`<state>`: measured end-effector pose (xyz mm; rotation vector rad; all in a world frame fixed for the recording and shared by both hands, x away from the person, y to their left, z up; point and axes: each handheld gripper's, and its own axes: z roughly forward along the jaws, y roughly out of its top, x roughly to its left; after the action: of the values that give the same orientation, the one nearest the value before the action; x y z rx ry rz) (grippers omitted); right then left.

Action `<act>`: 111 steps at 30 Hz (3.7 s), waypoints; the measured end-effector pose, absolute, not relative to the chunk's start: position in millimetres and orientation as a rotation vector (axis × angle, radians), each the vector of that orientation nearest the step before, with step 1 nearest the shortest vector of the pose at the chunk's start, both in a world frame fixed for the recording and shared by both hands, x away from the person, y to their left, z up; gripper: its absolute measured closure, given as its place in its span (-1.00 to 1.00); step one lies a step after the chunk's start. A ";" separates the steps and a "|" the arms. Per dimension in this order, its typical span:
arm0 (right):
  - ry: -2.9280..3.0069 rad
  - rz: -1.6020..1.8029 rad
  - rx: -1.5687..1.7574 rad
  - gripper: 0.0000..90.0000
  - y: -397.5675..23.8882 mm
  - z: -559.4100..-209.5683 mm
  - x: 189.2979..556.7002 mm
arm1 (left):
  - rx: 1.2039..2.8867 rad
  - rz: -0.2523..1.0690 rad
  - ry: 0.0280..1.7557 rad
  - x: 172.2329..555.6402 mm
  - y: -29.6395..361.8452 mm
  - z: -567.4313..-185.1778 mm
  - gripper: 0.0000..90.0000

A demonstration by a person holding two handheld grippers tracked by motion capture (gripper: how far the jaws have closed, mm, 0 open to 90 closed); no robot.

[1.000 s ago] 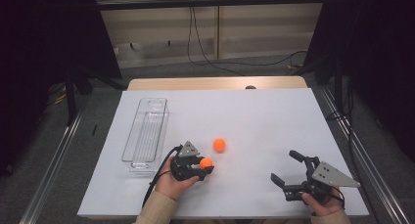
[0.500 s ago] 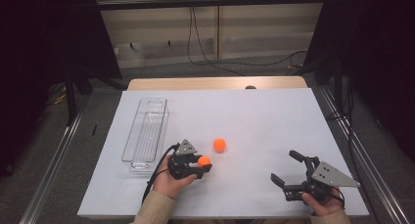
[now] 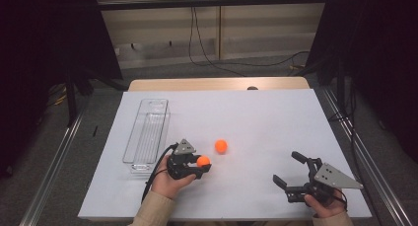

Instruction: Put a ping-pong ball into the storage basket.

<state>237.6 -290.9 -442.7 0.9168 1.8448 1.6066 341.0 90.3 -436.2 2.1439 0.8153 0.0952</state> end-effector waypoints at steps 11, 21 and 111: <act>1.840 1.608 0.921 -0.97 -291.2 -442.7 237.6 | 2.142 0.101 0.829 342.3 94.4 -433.6 0.13; 1.839 1.605 0.923 -0.97 -291.4 -442.9 237.9 | 2.135 0.106 0.844 344.2 99.9 -430.6 0.13; 1.841 1.615 0.924 -0.97 -291.1 -442.6 237.6 | 2.083 0.160 0.963 355.0 138.5 -412.1 0.13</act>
<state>237.6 -291.1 -442.6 0.9245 1.8412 1.6148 355.0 138.5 -412.1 2.0828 0.9632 0.1599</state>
